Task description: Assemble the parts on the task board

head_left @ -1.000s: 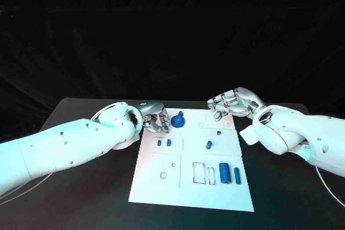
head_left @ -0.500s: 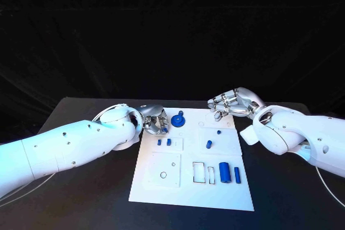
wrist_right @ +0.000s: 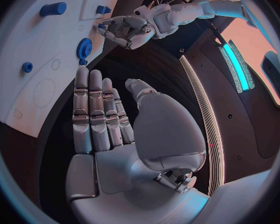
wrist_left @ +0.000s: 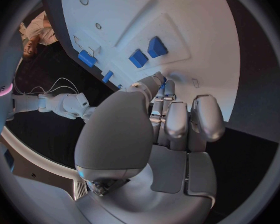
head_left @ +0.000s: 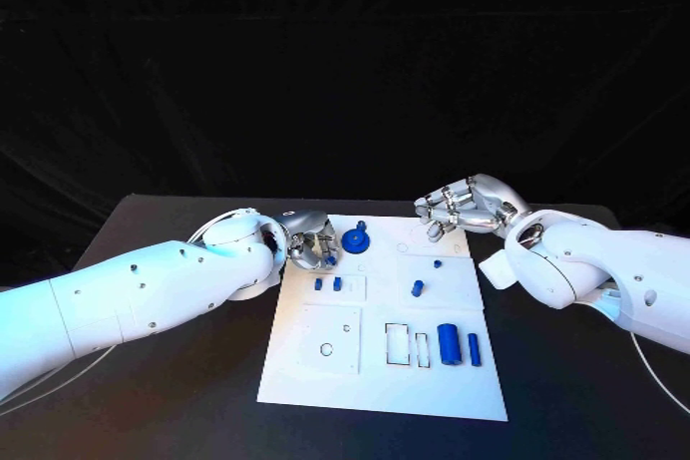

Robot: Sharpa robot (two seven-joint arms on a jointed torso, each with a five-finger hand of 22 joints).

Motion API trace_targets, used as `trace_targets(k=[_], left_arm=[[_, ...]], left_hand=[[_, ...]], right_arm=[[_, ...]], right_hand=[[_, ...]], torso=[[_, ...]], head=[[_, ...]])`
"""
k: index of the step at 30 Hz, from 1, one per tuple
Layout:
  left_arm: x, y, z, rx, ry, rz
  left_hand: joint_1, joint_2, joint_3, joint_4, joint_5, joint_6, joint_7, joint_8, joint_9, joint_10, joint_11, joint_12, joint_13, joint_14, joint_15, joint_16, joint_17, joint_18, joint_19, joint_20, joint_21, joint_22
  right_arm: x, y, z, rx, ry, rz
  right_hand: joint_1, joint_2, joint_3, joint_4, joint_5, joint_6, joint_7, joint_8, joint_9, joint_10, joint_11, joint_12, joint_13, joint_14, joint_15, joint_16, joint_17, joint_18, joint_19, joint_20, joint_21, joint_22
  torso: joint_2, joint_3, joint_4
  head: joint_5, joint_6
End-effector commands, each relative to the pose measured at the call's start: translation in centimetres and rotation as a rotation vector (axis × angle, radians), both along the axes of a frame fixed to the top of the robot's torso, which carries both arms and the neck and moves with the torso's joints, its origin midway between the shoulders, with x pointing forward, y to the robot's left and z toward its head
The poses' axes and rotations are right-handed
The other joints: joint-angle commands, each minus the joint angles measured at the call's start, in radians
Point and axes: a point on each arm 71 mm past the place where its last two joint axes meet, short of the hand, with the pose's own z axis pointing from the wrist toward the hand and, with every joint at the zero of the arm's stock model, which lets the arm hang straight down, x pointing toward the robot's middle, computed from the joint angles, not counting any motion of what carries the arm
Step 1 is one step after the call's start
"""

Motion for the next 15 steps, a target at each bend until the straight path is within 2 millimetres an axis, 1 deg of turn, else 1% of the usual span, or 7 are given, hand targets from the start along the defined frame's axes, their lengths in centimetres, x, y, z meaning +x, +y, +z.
trace_targets(k=[1,5,9,15], left_arm=[[-0.09,-0.31,-0.24,0.006,0.019,-0.012],[-0.1,-0.51,-0.26,0.005,0.02,-0.016],[-0.11,-0.65,-0.28,0.005,0.021,-0.019],[-0.09,-0.66,-0.31,0.007,0.023,-0.018]], left_hand=[[-0.013,-0.001,0.001,0.001,0.003,0.009,-0.001,-0.004,-0.001,0.005,-0.001,-0.007,-0.001,0.0,-0.005,0.001,-0.001,-0.019,0.006,0.002,0.006,0.001],[-0.014,-0.001,0.001,0.001,0.003,0.009,-0.001,-0.005,-0.001,0.005,-0.001,-0.008,-0.001,-0.001,-0.005,0.0,-0.003,-0.019,0.006,0.002,0.005,0.0],[-0.014,0.0,0.001,0.001,0.003,0.009,-0.002,-0.005,-0.001,0.006,-0.001,-0.009,-0.001,-0.001,-0.005,-0.001,-0.005,-0.019,0.006,0.002,0.005,0.0],[-0.014,0.0,0.001,0.001,0.003,0.009,-0.002,-0.005,-0.001,0.006,-0.001,-0.009,-0.001,-0.001,-0.005,-0.001,-0.005,-0.019,0.006,0.002,0.005,0.0]], right_arm=[[-0.08,0.14,0.02,-0.003,-0.007,0.011],[-0.08,0.15,0.02,-0.003,-0.007,0.012],[-0.07,0.15,0.01,-0.003,-0.007,0.012],[-0.08,0.16,0.01,-0.003,-0.006,0.012]], right_hand=[[0.006,0.005,0.005,0.001,0.005,0.002,0.001,0.005,-0.001,0.001,-0.003,0.003,-0.002,-0.002,-0.001,-0.004,0.002,0.004,-0.004,0.001,-0.002,-0.002],[0.006,0.005,0.005,0.001,0.005,0.002,0.001,0.005,-0.001,0.001,-0.003,0.003,-0.002,-0.002,-0.001,-0.004,0.002,0.004,-0.004,0.001,-0.002,-0.002],[0.006,0.005,0.005,0.001,0.005,0.002,0.001,0.005,-0.001,0.001,-0.003,0.003,-0.002,-0.002,-0.001,-0.004,0.002,0.004,-0.004,0.001,-0.002,-0.002],[0.006,0.005,0.005,0.001,0.005,0.002,0.001,0.005,-0.001,0.001,-0.003,0.003,-0.002,-0.002,-0.001,-0.004,0.002,0.004,-0.004,0.001,-0.002,-0.002]], torso=[[0.001,-0.0001,-0.0004],[0.0,-0.0007,-0.0003],[0.0,0.0002,0.0003],[0.0,-0.0004,-0.0002]], head=[[0.0,0.001],[-0.001,0.0],[0.0,-0.001],[0.0,0.0]])
